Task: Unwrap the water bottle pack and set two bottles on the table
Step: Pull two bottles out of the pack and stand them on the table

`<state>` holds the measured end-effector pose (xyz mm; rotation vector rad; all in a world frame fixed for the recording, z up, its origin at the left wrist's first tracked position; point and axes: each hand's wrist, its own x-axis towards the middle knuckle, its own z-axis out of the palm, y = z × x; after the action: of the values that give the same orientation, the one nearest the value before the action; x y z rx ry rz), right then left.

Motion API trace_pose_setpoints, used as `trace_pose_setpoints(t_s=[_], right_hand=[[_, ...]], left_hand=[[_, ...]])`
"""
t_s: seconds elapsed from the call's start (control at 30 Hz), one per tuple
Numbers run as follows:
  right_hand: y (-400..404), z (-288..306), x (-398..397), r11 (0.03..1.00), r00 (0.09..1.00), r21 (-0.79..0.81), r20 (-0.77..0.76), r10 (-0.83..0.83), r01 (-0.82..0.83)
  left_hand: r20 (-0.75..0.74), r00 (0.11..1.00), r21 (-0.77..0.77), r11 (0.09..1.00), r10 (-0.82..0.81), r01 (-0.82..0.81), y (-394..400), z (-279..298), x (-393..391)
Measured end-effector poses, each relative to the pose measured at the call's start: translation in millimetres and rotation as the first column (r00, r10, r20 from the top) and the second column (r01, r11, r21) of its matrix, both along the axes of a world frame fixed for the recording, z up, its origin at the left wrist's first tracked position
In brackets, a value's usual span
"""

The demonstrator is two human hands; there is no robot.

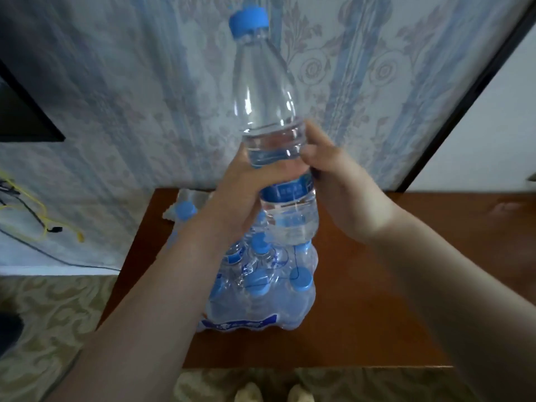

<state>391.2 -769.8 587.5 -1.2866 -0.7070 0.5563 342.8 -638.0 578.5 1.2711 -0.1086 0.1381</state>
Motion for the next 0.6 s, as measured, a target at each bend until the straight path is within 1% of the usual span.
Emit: trace_pose_setpoints(t_s=[0.07, 0.1, 0.13, 0.2, 0.27, 0.33, 0.4, 0.43, 0.47, 0.5, 0.53, 0.6], right_hand=[[-13.6, 1.2, 0.2, 0.977, 0.98, -0.089, -0.024, -0.196, 0.194], [-20.1, 1.8, 0.1, 0.953, 0.957, -0.104, -0.02, -0.289, 0.286], [-26.5, 2.5, 0.5, 0.929, 0.934, -0.106, -0.01, -0.358, 0.355], [-41.0, 4.0, 0.8, 0.879, 0.889, -0.141, 0.028, -0.457, 0.456], [-58.0, 0.2, 3.8, 0.831, 0.857, -0.214, 0.093, -0.506, 0.514], [-73.9, -11.3, 6.1, 0.775, 0.835, -0.313, 0.174, -0.521, 0.549], [-87.5, -30.0, 7.2, 0.709, 0.808, -0.389, 0.252, -0.533, 0.589], [-93.7, -42.4, 8.4, 0.688, 0.802, -0.414, 0.261, -0.538, 0.596], [-99.4, -57.1, 9.5, 0.673, 0.799, -0.437, 0.246, -0.549, 0.597], [-104.8, -73.6, 10.7, 0.657, 0.795, -0.462, 0.221, -0.565, 0.596], [-109.6, -90.6, 12.4, 0.633, 0.788, -0.498, 0.199, -0.582, 0.593], [-113.6, -119.6, 13.7, 0.565, 0.772, -0.583, 0.184, -0.609, 0.584]], left_hand=[[-0.01, 0.996, 0.103, 0.991, -0.09, 0.09, -14.4, -2.6, 14.0], [-0.029, 0.993, 0.155, 0.981, -0.117, 0.12, -23.1, -4.7, 21.2], [-0.057, 0.99, 0.189, 0.972, -0.128, 0.137, -31.8, -6.8, 28.0], [-0.126, 0.988, 0.247, 0.961, -0.094, 0.123, -48.9, -12.5, 35.6], [-0.165, 0.986, 0.345, 0.935, -0.029, 0.085, -63.5, -22.9, 40.0], [-0.19, 0.981, 0.457, 0.879, -0.048, 0.132, -73.8, -31.7, 40.7], [-0.247, 0.967, 0.586, 0.784, -0.068, 0.205, -77.8, -38.8, 37.2], [-0.257, 0.966, 0.67, 0.715, -0.027, 0.199, -75.8, -41.8, 34.4], [-0.225, 0.973, 0.76, 0.633, 0.045, 0.147, -71.1, -44.3, 29.9], [-0.152, 0.981, 0.821, 0.567, 0.118, 0.059, -64.3, -45.1, 23.0], [-0.07, 0.981, 0.839, 0.543, 0.181, -0.041, -55.0, -46.4, 16.0], [0.042, 0.956, 0.8, 0.563, 0.29, -0.206, -31.1, -51.1, -1.6]])
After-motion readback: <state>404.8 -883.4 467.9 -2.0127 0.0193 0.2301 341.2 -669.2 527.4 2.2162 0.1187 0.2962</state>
